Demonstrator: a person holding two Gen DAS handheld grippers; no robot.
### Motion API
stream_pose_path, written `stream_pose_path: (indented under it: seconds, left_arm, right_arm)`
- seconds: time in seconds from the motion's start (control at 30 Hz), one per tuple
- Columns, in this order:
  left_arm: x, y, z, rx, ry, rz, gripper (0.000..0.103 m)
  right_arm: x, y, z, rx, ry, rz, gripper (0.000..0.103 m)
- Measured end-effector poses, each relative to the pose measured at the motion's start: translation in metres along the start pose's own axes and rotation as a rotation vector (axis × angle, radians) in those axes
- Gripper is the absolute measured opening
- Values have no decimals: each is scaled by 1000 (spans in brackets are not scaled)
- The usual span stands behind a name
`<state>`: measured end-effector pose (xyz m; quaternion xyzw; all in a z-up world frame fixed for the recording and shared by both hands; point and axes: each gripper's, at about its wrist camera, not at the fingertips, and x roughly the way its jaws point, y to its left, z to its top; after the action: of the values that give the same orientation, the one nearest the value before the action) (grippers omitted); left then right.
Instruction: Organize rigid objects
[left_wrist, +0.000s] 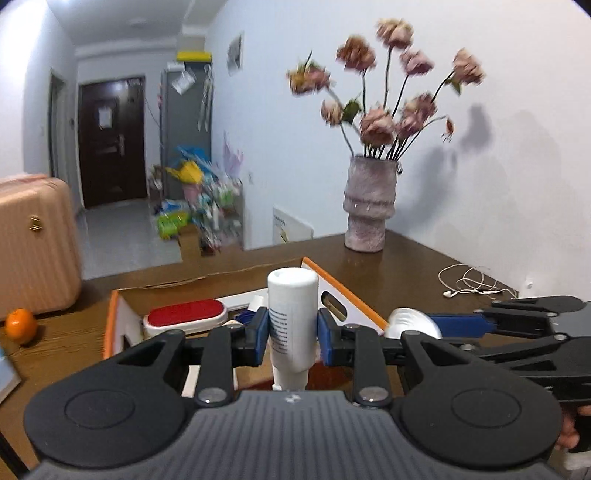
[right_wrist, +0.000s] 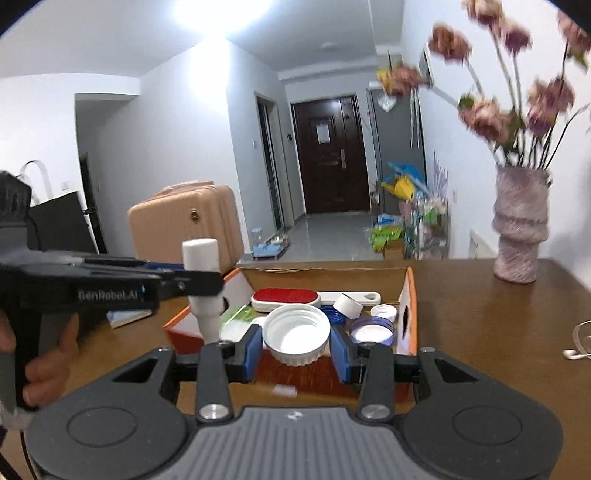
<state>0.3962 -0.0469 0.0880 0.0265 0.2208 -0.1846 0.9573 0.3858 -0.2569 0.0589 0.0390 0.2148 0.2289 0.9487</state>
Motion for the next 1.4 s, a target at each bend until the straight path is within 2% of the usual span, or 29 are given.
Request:
stream_pose_path:
  seconds: [0.13,0.23,0.33,0.47,0.5,0.53,0.6,0.67,0.73,0.9,1.07,1.23,1.4]
  left_arm:
    - [61,20,12,-11,98,-9,27]
    - [97,34,9,-16,168,15,27]
    - [126,45,2,-16,225,15,27]
    - [160,52,-7,-26,301,-27,28]
    - [166,54,-9,-37,323,-28,32]
    - [170,55,-12,-45,331,-34,42]
    - [175,57,-15,-60,334,-41,49]
    - [177,61,-19,-74,330,-15,50]
    - [175,66,-21,-96,330,-26,59]
    - [157,78,-16,-145,303,-10,59]
    - [122,82,-1,-154,249,36,68]
    - [65,77,9,-149,142,128,79]
    - [4,61,-2,-157,12,221,84]
  right_arm:
    - [58,-10,14,-47,55,-38,39]
    - [99,-20,14,-50,116,-49,39]
    - [129,-28,7,-35,164,-45,39]
    - [153,-31,-4,-17,199,-42,39]
    - [157,-31,-8,-18,201,-30,40]
    - [161,-31,-9,-20,209,-22,40]
    - [166,-29,-13,-32,208,-39,43]
    - [167,-29,-14,-36,207,-57,52]
    - [166,-31,-13,-37,200,-66,61]
    - [151,-40,1,-13,165,-72,63]
    - [115,-43,31,15,115,-87,64]
    - [69,-28,52,-7,59,-87,73]
    - [28,-7,49,-24,-5,-87,81]
